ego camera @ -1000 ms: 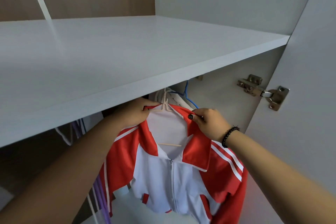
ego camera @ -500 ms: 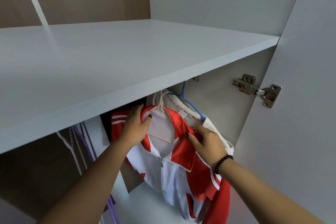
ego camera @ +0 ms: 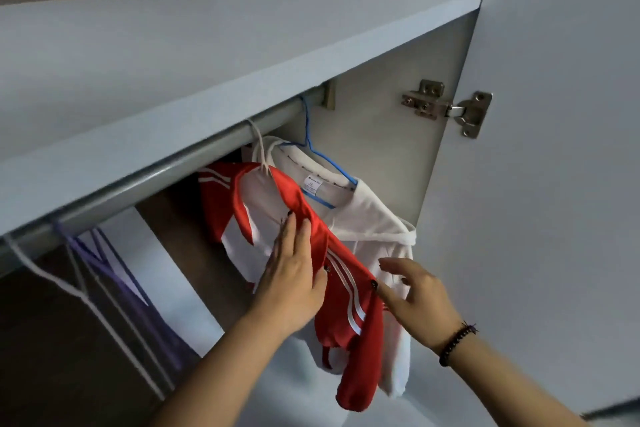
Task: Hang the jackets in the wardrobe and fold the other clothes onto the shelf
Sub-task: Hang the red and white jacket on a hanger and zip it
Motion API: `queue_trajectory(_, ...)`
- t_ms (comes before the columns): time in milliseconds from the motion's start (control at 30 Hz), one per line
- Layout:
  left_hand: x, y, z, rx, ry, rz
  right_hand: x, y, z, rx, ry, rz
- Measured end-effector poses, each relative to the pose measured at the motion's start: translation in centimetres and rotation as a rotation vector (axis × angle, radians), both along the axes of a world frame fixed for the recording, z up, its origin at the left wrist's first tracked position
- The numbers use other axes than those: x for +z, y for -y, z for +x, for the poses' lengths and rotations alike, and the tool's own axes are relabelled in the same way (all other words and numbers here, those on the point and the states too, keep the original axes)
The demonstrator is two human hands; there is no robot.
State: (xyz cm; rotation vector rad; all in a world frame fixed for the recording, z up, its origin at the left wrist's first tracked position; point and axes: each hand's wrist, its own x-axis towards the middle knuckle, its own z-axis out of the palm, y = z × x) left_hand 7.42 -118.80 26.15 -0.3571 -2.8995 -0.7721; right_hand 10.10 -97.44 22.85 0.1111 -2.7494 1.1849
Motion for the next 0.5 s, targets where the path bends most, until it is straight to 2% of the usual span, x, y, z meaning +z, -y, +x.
queue_trajectory(100,0.0,-1.7,1.3,-0.064,-0.155,-0.125,-1.5,-1.1,2.3,-0.087,0.053,-0.034)
queue_trajectory(200,0.5,-3.9,2.2,-0.246,-0.246,-0.185,-2.7,-2.8,4.7,-0.189,0.102,-0.055)
queue_trajectory(500,-0.6,-12.9,4.5,-0.583,-0.18,-0.21,-3.1,-10.3,10.4,-0.364,0.164,-0.033)
